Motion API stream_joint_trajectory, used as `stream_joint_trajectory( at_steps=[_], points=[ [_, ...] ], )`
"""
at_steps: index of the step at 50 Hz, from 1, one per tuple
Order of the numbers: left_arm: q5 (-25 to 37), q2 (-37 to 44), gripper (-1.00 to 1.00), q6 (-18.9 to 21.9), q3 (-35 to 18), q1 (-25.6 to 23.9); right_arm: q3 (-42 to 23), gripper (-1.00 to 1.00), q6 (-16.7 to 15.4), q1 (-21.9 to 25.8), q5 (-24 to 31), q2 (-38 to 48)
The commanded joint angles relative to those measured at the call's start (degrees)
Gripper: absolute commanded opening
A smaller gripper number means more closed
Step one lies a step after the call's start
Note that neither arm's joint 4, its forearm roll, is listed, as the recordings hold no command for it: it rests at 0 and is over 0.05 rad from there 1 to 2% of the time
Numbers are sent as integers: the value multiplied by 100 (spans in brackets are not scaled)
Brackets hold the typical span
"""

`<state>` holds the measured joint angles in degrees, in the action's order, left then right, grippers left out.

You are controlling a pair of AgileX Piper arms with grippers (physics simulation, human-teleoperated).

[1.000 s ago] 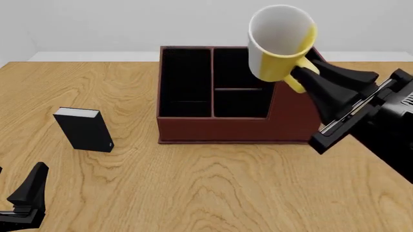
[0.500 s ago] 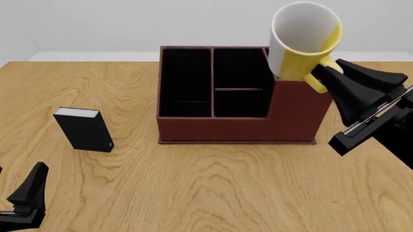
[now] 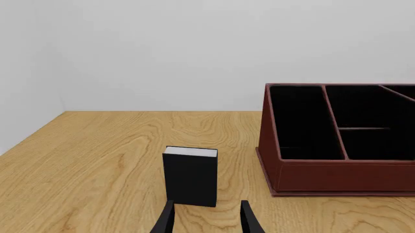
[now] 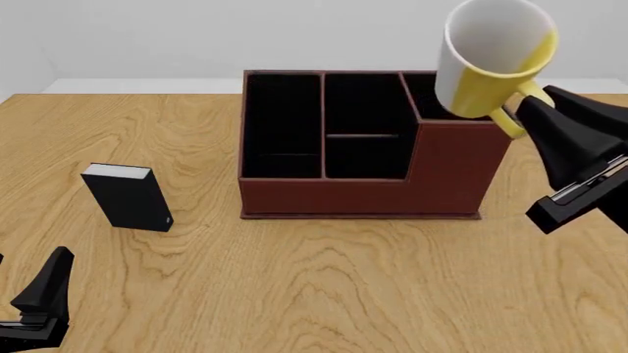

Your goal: Pick up the yellow and white mug and place it to the right of the caddy.

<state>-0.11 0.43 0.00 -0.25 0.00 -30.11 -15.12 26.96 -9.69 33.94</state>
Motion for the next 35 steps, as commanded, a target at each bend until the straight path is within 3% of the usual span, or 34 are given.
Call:
stream_joint_trajectory(
  at_steps=[1, 35],
  points=[
    [0, 0, 100, 0, 0, 0, -24, -100, 78, -206, 170, -217],
    [0, 0, 100, 0, 0, 0, -47, -100, 267, -814, 575, -636]
  ],
)
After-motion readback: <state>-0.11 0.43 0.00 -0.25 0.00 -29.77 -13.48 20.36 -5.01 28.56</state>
